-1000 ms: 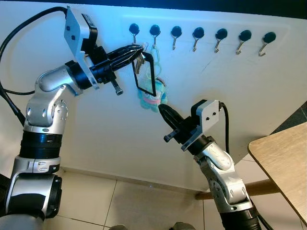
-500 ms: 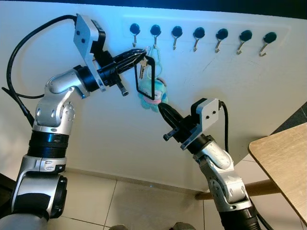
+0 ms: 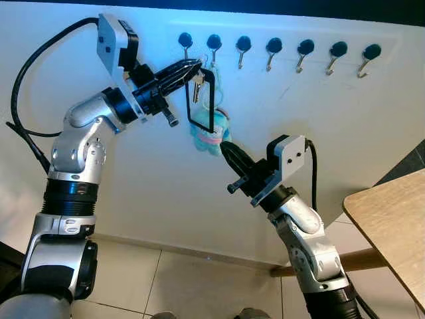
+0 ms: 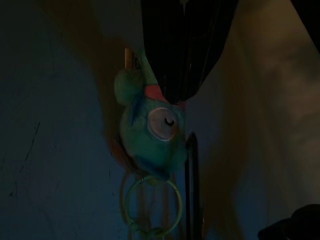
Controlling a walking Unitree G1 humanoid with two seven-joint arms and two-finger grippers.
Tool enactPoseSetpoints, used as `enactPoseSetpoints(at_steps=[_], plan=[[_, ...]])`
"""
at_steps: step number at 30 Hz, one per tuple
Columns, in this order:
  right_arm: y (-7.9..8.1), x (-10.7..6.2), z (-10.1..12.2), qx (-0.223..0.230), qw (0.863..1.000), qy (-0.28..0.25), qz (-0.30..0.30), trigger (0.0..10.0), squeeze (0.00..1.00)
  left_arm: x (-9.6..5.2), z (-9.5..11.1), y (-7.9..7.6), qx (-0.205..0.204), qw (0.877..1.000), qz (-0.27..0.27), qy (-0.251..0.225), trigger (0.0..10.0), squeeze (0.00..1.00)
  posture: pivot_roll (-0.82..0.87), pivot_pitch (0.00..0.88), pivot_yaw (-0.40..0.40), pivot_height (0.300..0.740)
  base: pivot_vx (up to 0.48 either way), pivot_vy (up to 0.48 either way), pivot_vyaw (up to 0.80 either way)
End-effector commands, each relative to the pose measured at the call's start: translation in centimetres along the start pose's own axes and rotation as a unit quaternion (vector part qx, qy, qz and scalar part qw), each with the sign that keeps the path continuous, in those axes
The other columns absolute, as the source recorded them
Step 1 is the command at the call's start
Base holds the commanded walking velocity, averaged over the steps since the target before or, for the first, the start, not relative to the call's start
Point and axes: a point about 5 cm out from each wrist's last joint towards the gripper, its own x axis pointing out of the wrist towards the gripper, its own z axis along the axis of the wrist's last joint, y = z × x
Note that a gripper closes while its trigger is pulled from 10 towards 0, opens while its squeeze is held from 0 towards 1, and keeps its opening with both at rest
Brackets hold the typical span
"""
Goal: Hang keys on a hook
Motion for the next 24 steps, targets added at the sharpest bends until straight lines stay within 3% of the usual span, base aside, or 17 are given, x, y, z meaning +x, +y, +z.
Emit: enactPoseSetpoints(at_steps=[1, 9, 24], plan=[[0.0, 0.1, 0.6, 0.001, 1.000, -0.010, 0.001, 10.0, 0.00, 0.0, 0.5, 0.1, -0.001, 1.000, 0.002, -0.021, 10.0, 0.00, 0.02, 0.065, 0.016, 0.740, 0.000, 0.000, 0.00], [0.0, 0.0, 0.6, 0.002, 1.000, -0.008, 0.001, 10.0, 0.00, -0.7, 0.3, 0.8, -0.013, 0.999, 0.021, -0.025, 10.0, 0.00, 0.02, 0.065, 0.016, 0.740, 0.000, 0.000, 0.00], [0.1, 0.0, 0.5, 0.000, 1.000, -0.002, 0.004, 10.0, 0.00, -1.5, -2.8, 0.9, -0.073, 0.996, 0.049, 0.027, 10.0, 0.00, 0.02, 0.067, 0.015, 0.740, 0.000, 0.000, 0.00]])
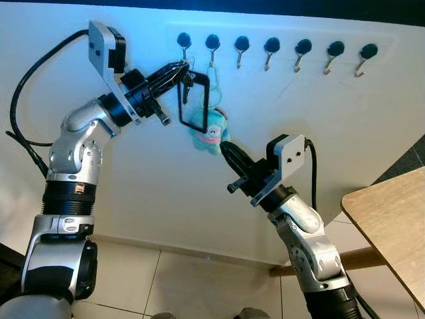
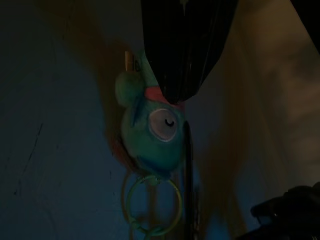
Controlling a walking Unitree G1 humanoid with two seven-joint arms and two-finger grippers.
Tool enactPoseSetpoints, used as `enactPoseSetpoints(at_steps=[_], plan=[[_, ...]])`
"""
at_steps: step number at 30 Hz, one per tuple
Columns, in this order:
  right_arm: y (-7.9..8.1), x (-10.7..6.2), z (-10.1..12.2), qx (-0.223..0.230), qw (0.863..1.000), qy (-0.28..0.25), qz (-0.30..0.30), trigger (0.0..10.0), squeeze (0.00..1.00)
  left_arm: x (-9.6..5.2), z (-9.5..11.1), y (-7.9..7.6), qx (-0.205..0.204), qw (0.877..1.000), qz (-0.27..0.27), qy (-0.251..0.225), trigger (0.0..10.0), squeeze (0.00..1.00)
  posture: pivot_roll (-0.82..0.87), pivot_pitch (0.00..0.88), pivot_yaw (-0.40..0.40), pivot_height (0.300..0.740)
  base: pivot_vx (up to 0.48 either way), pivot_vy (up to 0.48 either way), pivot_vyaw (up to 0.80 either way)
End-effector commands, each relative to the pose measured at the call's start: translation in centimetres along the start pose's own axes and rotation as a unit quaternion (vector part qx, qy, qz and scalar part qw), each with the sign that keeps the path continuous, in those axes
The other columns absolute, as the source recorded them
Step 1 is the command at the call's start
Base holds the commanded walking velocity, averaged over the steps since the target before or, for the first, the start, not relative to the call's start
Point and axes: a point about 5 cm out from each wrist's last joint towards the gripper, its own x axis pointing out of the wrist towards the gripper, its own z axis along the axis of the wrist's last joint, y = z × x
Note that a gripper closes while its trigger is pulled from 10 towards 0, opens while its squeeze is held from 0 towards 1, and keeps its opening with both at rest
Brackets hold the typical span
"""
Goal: Hang keys on a hook
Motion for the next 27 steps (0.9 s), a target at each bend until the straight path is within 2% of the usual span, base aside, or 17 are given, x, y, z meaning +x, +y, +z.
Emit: enactPoseSetpoints(at_steps=[1, 3, 15, 19, 20, 25, 27], plan=[[0.1, 0.0, 0.4, 0.000, 1.000, -0.005, 0.003, 10.0, 0.00, -0.2, -1.3, -0.1, -0.016, 1.000, 0.008, 0.022, 10.0, 0.00, 0.02, 0.066, 0.015, 0.740, 0.000, 0.000, 0.00], [0.2, -0.1, 0.4, 0.000, 1.000, -0.005, 0.004, 10.0, 0.00, -0.2, -1.9, 0.0, -0.018, 0.999, 0.015, 0.042, 10.0, 0.00, 0.01, 0.062, 0.015, 0.740, 0.000, 0.000, 0.00], [0.2, -0.1, 0.5, 0.000, 1.000, -0.006, 0.004, 10.0, 0.00, -0.3, -2.6, -0.1, -0.019, 0.998, 0.016, 0.064, 10.0, 0.00, 0.01, 0.059, 0.016, 0.740, 0.000, 0.000, 0.00], [0.2, 0.0, 0.7, 0.001, 1.000, -0.015, 0.004, 10.0, 0.00, -0.1, -1.8, -0.5, -0.016, 0.999, 0.000, 0.030, 10.0, 0.00, 0.02, 0.062, 0.015, 0.740, 0.000, 0.000, 0.00], [0.2, 0.0, 0.8, 0.002, 1.000, -0.019, 0.004, 10.0, 0.00, 0.0, -1.0, -0.8, -0.016, 1.000, -0.016, 0.005, 10.0, 0.00, 0.02, 0.065, 0.014, 0.740, 0.000, 0.000, 0.00], [0.3, 0.0, 0.9, 0.004, 1.000, -0.022, 0.005, 10.0, 0.00, 0.0, 0.3, -0.4, -0.022, 0.999, -0.010, -0.043, 10.0, 0.00, 0.02, 0.063, 0.010, 0.740, 0.000, 0.000, 0.00], [0.3, 0.0, 0.9, 0.004, 1.000, -0.023, 0.005, 10.0, 0.00, 0.0, 0.5, -0.3, -0.024, 0.998, -0.008, -0.048, 10.0, 0.00, 0.02, 0.064, 0.010, 0.740, 0.000, 0.000, 0.00]])
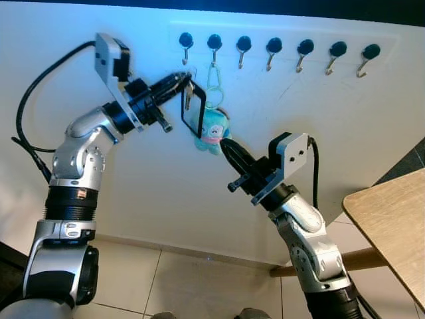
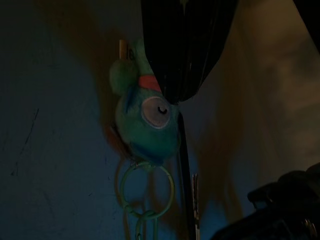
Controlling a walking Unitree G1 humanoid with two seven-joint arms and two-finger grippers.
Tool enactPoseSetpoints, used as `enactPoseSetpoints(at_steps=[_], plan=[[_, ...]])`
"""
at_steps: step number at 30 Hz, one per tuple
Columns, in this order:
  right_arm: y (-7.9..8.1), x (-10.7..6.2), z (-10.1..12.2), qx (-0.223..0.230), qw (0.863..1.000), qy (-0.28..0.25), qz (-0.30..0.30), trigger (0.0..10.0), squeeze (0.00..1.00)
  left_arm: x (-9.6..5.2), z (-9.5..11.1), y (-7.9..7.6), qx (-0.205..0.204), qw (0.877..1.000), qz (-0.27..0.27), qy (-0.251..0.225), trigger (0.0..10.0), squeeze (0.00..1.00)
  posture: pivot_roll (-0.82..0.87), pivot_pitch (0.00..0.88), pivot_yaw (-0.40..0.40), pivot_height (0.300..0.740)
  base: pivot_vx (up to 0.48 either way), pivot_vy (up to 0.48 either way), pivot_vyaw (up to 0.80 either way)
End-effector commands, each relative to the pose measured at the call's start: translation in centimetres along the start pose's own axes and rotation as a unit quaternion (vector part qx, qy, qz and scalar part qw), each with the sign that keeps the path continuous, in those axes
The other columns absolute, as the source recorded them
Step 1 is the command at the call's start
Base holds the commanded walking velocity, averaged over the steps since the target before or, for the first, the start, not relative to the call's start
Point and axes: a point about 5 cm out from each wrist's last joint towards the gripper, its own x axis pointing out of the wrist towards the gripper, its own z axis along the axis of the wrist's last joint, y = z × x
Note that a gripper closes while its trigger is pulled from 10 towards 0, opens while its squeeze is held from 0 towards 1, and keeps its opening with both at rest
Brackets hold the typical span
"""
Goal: Hang keys on a hook
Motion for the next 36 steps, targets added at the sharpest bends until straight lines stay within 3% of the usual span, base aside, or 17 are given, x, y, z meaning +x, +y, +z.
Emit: enactPoseSetpoints(at_steps=[1, 12, 29, 36], plan=[[0.1, 0.0, 0.3, 0.005, 1.000, -0.009, 0.001, 10.0, 0.00, 0.4, 0.7, 0.0, -0.007, 1.000, -0.004, -0.026, 10.0, 0.00, 0.02, 0.063, 0.010, 0.740, 0.000, 0.000, 0.00], [0.2, 0.0, 0.3, 0.009, 1.000, -0.008, 0.002, 10.0, 0.00, 0.6, 0.7, -0.4, -0.035, 0.998, -0.019, -0.041, 10.0, 0.00, 0.02, 0.068, 0.009, 0.740, 0.000, 0.000, 0.00], [0.2, 0.0, 0.3, 0.009, 1.000, -0.007, 0.003, 10.0, 0.00, 1.8, -0.3, -1.6, -0.057, 0.997, -0.055, -0.023, 10.0, 0.00, 0.02, 0.070, 0.011, 0.740, 0.000, 0.000, 0.00], [0.2, 0.1, 0.3, 0.006, 1.000, -0.009, 0.002, 10.0, 0.00, 2.6, -0.8, -2.2, -0.014, 0.998, -0.068, 0.004, 10.0, 0.00, 0.02, 0.069, 0.013, 0.740, 0.000, 0.000, 0.00]])
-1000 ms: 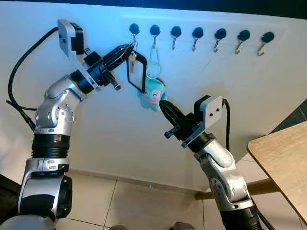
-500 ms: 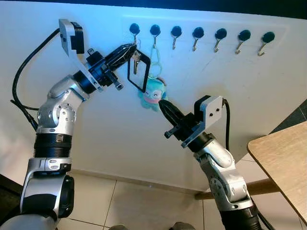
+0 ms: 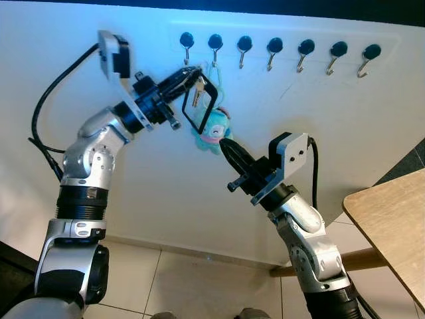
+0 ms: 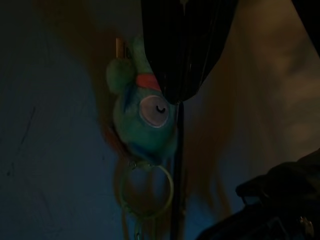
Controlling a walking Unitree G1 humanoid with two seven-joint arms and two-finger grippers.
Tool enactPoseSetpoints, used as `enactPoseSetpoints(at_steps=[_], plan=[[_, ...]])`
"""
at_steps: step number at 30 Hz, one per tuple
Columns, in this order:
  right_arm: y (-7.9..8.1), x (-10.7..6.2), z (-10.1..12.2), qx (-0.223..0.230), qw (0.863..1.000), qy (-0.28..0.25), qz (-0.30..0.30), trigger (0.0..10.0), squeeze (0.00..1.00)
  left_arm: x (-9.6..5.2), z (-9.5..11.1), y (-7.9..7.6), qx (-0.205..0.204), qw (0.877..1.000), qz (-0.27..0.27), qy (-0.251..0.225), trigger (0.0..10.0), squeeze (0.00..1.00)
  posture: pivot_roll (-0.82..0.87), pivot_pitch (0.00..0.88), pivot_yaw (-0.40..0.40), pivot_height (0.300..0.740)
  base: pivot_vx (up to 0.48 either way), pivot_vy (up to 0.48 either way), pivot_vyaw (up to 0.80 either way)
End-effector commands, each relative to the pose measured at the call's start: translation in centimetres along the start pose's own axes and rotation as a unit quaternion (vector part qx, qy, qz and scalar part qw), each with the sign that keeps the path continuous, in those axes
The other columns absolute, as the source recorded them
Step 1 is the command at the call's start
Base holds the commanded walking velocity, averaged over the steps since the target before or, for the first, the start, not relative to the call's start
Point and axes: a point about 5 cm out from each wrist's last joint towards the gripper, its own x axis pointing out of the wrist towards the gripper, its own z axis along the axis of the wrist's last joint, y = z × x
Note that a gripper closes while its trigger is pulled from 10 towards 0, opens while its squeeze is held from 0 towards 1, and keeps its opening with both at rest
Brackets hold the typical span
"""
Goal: Hang keys on a hook
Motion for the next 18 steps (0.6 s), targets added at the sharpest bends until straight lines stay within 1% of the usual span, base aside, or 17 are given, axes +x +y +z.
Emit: enactPoseSetpoints(at_steps=[1, 4, 8, 11, 13, 14, 15, 16, 18], plan=[[0.1, 0.1, 0.3, 0.002, 1.000, -0.008, 0.001, 10.0, 0.00, 0.8, 0.2, -0.4, 0.027, 1.000, -0.014, 0.007, 10.0, 0.00, 0.02, 0.068, 0.013, 0.740, 0.000, 0.000, 0.00], [0.1, 0.1, 0.3, 0.002, 1.000, -0.008, 0.001, 10.0, 0.00, 0.9, 0.1, -0.5, 0.040, 0.999, -0.018, 0.014, 10.0, 0.00, 0.02, 0.068, 0.013, 0.740, 0.000, 0.000, 0.00], [0.1, 0.2, 0.3, 0.002, 1.000, -0.009, 0.001, 10.0, 0.00, 0.9, 0.2, -0.5, 0.044, 0.999, -0.017, 0.016, 10.0, 0.00, 0.02, 0.066, 0.012, 0.740, 0.000, 0.000, 0.00], [0.1, 0.2, 0.3, 0.003, 1.000, -0.010, 0.001, 10.0, 0.00, 0.8, 0.6, -0.4, 0.043, 0.999, -0.014, 0.007, 10.0, 0.00, 0.03, 0.064, 0.012, 0.740, 0.000, 0.000, 0.00], [0.1, 0.2, 0.4, 0.003, 1.000, -0.010, 0.001, 10.0, 0.00, 0.6, 1.2, -0.5, 0.044, 0.999, -0.020, -0.005, 10.0, 0.00, 0.03, 0.066, 0.009, 0.740, 0.000, 0.000, 0.00], [0.1, 0.2, 0.4, 0.004, 1.000, -0.011, 0.001, 10.0, 0.00, 0.5, 1.7, -0.6, 0.033, 0.999, -0.024, -0.022, 10.0, 0.00, 0.03, 0.071, 0.008, 0.740, 0.000, 0.000, 0.00], [0.1, 0.2, 0.4, 0.004, 1.000, -0.011, 0.001, 10.0, 0.00, 0.5, 1.7, -0.6, 0.033, 0.999, -0.024, -0.022, 10.0, 0.00, 0.03, 0.071, 0.008, 0.740, 0.000, 0.000, 0.00], [0.1, 0.2, 0.4, 0.007, 1.000, -0.011, 0.002, 10.0, 0.00, 0.3, 2.7, -0.5, 0.001, 0.998, -0.028, -0.059, 10.0, 0.00, 0.03, 0.071, 0.006, 0.740, 0.000, 0.000, 0.00], [0.1, 0.2, 0.4, 0.008, 1.000, -0.012, 0.002, 10.0, 0.00, 0.1, 3.2, -0.4, -0.023, 0.996, -0.028, -0.082, 10.0, 0.00, 0.03, 0.070, 0.005, 0.740, 0.000, 0.000, 0.00]])
